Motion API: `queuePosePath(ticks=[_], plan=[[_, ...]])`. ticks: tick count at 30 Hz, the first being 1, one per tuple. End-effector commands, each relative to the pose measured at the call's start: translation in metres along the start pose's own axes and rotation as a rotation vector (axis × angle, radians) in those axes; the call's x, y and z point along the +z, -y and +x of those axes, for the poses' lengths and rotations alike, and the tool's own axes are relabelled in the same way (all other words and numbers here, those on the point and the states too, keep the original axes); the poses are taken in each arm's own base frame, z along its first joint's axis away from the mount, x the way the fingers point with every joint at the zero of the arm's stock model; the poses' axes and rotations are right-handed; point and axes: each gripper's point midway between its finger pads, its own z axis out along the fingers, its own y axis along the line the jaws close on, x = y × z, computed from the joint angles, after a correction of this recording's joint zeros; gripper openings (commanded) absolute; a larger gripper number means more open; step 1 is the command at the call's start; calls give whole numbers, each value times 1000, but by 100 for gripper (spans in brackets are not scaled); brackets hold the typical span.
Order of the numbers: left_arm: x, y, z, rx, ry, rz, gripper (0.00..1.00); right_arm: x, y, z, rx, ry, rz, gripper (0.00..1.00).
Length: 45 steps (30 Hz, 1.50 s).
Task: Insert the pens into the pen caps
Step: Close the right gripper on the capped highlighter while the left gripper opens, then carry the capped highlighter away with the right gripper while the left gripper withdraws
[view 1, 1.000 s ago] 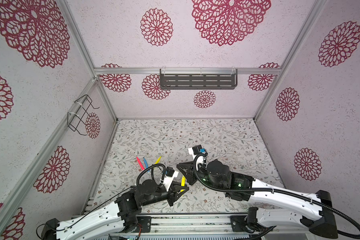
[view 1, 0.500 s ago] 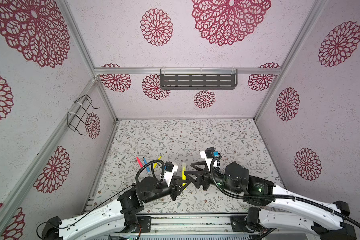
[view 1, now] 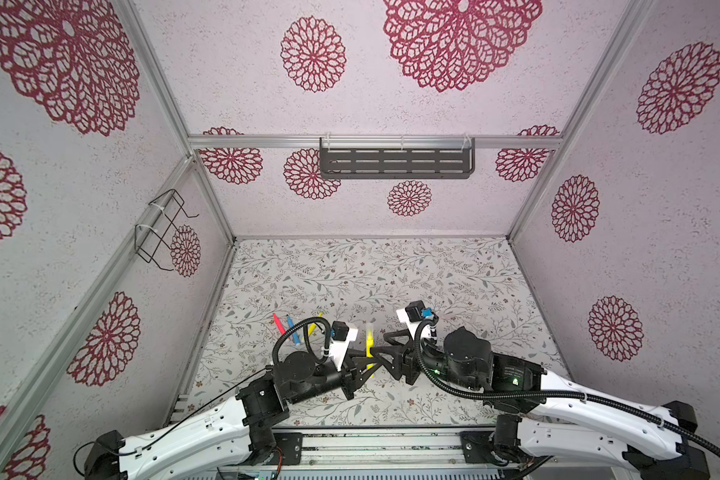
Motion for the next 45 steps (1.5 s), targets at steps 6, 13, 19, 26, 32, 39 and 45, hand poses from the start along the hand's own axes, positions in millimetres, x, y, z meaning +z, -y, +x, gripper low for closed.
queuePosePath(ticks=[6, 13, 19, 26, 32, 39, 45], plan=[[2, 7, -16, 19, 41, 18, 0, 9, 1, -14, 21, 42, -12, 49], [1, 5, -14, 20, 39, 13, 0, 24, -7, -8, 29, 6, -58, 42], [-3, 2, -14, 20, 50, -1, 0, 32, -5, -2, 36, -20, -49, 25], [-5, -10, -11, 16, 51, -61, 0, 32, 0, -4, 42, -12, -31, 1], [-9, -36, -6, -15, 49, -197, 64, 30, 14, -9, 60, 3, 22, 0], [-10, -45, -1, -18, 22, -253, 69, 17, 65, -20, 95, 4, 196, 0], [-15, -63, 4, -28, 1, -354, 69, -7, 142, -23, 164, -73, 479, 0]])
